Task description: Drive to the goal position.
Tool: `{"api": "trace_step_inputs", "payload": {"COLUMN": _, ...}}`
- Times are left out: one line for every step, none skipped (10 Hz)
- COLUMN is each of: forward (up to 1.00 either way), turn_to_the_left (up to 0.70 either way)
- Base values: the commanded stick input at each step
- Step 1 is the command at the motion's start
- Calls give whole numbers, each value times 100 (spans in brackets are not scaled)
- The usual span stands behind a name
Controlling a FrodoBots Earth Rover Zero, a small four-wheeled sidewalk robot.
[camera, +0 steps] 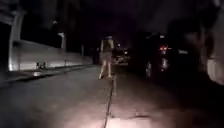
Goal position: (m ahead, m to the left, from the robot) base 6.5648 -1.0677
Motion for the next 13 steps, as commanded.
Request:
{"api": "trace_step_inputs", "payload": {"forward": 100, "turn_to_the_left": 0}}
{"api": "trace_step_inputs", "payload": {"forward": 100, "turn_to_the_left": 0}}
{"api": "trace_step_inputs", "payload": {"forward": 100, "turn_to_the_left": 0}}
{"api": "trace_step_inputs", "payload": {"forward": 100, "turn_to_the_left": 0}}
{"api": "trace_step_inputs", "payload": {"forward": 100, "turn_to_the_left": 0}}
{"api": "trace_step_inputs", "payload": {"forward": 100, "turn_to_the_left": 0}}
{"api": "trace_step_inputs", "payload": {"forward": 100, "turn_to_the_left": 0}}
{"api": "trace_step_inputs", "payload": {"forward": 100, "turn_to_the_left": 0}}
{"api": "trace_step_inputs", "payload": {"forward": 100, "turn_to_the_left": 0}}
{"api": "trace_step_inputs", "payload": {"forward": 100, "turn_to_the_left": -3}}
{"api": "trace_step_inputs", "payload": {"forward": 100, "turn_to_the_left": -20}}
{"api": "trace_step_inputs", "payload": {"forward": 100, "turn_to_the_left": -36}}
{"api": "trace_step_inputs", "payload": {"forward": 100, "turn_to_the_left": -39}}
